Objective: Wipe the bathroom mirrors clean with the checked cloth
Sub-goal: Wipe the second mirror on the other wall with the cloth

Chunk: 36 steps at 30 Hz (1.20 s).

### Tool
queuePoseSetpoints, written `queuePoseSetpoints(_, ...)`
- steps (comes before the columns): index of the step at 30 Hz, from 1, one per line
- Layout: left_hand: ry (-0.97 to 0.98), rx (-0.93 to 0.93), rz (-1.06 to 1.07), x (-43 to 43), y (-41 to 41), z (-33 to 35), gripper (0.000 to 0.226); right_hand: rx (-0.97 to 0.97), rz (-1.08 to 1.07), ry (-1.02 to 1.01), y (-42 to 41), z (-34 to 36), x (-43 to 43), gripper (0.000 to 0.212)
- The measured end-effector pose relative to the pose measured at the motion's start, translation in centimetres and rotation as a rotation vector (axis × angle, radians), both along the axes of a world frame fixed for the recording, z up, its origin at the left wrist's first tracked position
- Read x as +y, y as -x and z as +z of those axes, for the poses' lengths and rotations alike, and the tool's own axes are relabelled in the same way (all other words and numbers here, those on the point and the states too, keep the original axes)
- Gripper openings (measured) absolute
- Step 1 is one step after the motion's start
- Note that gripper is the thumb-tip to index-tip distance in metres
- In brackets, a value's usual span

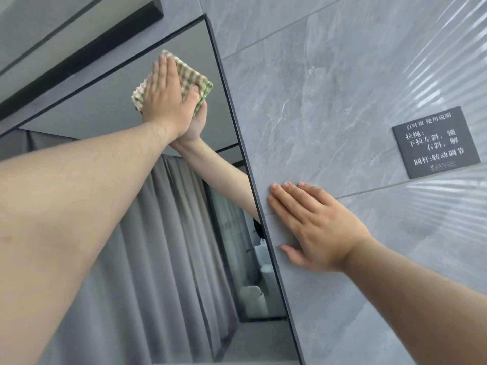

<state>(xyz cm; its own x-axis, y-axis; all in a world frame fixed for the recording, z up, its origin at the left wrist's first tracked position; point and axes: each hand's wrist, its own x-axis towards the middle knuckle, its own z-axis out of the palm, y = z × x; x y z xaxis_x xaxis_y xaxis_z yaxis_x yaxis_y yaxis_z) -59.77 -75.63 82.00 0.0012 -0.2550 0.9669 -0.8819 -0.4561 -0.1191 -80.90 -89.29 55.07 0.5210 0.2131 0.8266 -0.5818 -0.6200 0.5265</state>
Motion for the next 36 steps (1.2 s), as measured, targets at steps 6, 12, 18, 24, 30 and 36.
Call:
queuePoseSetpoints(6, -0.06, -0.091, 0.0, 0.5, -1.4, -6.2, 0.08, 0.0, -0.006, 0.008, 0.0, 0.0, 0.0, 0.086)
queuePoseSetpoints(12, -0.124, -0.13, 0.014, 1.0, -2.2, -14.3, 0.082, -0.016, -0.002, 0.036, -0.1, 0.0, -0.2, 0.085)
queuePoseSetpoints(18, -0.174, -0.133, 0.005, 1.6, -3.2, -21.9, 0.083, -0.024, -0.012, 0.051, -0.3, 0.0, -0.3, 0.085)
queuePoseSetpoints(24, -0.178, -0.091, 0.007, 1.7, -3.0, -25.7, 0.084, -0.032, -0.012, 0.064, -0.3, 0.0, -0.4, 0.085)
queuePoseSetpoints(30, -0.211, -0.093, -0.004, 1.7, -2.9, -30.4, 0.085, -0.046, 0.004, 0.09, -0.4, 0.0, -0.6, 0.085)
queuePoseSetpoints(36, -0.263, -0.108, -0.027, 2.3, -3.4, -37.8, 0.081, -0.05, 0.016, 0.097, -0.5, 0.0, -0.6, 0.084)
